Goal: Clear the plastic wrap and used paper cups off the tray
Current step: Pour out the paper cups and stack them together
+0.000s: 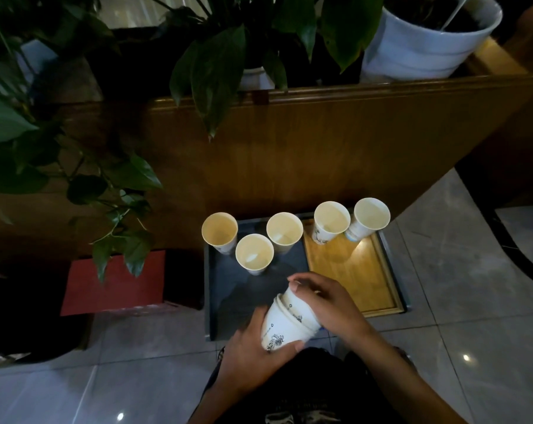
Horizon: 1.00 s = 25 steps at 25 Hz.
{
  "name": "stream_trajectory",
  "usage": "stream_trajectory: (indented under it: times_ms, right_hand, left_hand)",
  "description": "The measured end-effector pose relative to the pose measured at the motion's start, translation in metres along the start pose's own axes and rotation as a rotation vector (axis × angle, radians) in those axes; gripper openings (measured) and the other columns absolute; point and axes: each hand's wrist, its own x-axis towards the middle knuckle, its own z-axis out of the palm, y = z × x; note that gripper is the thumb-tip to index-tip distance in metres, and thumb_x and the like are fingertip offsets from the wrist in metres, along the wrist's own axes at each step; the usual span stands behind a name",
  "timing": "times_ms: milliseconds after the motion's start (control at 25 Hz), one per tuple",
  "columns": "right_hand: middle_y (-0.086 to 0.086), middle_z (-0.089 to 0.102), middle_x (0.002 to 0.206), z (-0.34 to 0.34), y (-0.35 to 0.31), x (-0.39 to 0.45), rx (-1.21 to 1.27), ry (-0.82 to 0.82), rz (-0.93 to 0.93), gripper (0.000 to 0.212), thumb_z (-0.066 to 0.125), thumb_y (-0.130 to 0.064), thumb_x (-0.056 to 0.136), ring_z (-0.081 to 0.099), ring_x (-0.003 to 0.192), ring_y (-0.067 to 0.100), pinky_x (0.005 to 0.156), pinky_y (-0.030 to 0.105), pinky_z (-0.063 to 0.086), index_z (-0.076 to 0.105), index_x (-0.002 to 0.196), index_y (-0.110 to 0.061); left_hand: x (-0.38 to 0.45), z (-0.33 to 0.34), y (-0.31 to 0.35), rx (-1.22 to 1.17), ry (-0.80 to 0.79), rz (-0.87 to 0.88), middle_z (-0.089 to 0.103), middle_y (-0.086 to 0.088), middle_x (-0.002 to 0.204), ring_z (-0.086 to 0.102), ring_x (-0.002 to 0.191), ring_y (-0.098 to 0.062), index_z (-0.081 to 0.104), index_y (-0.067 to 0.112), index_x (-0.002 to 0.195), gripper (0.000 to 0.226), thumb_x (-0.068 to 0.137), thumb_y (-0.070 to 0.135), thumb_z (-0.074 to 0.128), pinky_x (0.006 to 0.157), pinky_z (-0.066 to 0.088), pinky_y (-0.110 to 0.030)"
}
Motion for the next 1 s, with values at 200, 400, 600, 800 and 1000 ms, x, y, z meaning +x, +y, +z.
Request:
stream_trajectory:
  times_ms: [200, 400, 600, 800, 1000]
  right_hand:
    - [-0.022, 0.077, 0.097, 0.008, 0.007, -0.006, -0.022, 0.015, -0.021, 0.014, 0.074, -0.042, 0.084, 0.068, 0.094, -0.008, 0.081, 0.009, 0.047, 0.077, 0.096, -0.035]
    - [-0.022, 0.077, 0.099, 0.007, 0.006, -0.008, -0.021, 0.03, -0.032, 0.022, 0.071, -0.05, 0.079, 0.069, 0.094, -0.007, 0.084, 0.015, 0.05, 0.075, 0.097, -0.039]
    - [-0.025, 0.074, 0.105, 0.013, 0.005, -0.014, -0.104, 0.006, -0.024, 0.036, 0.064, -0.063, 0.071, 0.067, 0.099, -0.005, 0.092, 0.026, 0.053, 0.071, 0.102, -0.045]
    - [-0.022, 0.063, 0.116, 0.003, 0.001, -0.003, -0.396, 0.066, -0.32, 0.043, 0.069, -0.051, 0.076, 0.06, 0.11, -0.002, 0.092, 0.021, 0.051, 0.063, 0.118, -0.043]
    - [0.0, 0.051, 0.132, 0.004, 0.014, 0.02, -0.865, 0.03, -0.546, 0.047, 0.058, -0.057, 0.086, 0.049, 0.12, 0.019, 0.094, 0.03, 0.048, 0.053, 0.129, -0.038]
  left_hand:
    - [0.002, 0.001, 0.003, 0.021, -0.023, 0.003, 0.066, 0.022, 0.1, 0.067, 0.093, -0.008, 0.037, 0.056, 0.122, 0.086, 0.049, 0.1, 0.052, 0.078, 0.056, -0.035]
    - [0.005, 0.002, 0.004, -0.009, -0.022, 0.034, 0.067, 0.022, 0.101, 0.067, 0.092, -0.004, 0.039, 0.056, 0.123, 0.084, 0.051, 0.098, 0.055, 0.077, 0.057, -0.034]
    - [0.01, 0.007, 0.003, -0.05, -0.014, 0.049, 0.065, 0.027, 0.101, 0.065, 0.091, 0.003, 0.04, 0.055, 0.123, 0.088, 0.049, 0.097, 0.06, 0.075, 0.056, -0.028]
    - [0.042, 0.02, 0.008, -0.073, 0.011, 0.13, 0.062, 0.023, 0.103, 0.061, 0.094, 0.004, 0.046, 0.046, 0.112, 0.069, 0.056, 0.069, 0.08, 0.075, 0.052, -0.019]
    - [0.087, 0.04, 0.001, -0.208, 0.006, 0.147, 0.062, 0.017, 0.121, 0.058, 0.113, 0.003, 0.052, 0.042, 0.124, 0.055, 0.072, 0.049, 0.067, 0.092, 0.05, -0.021]
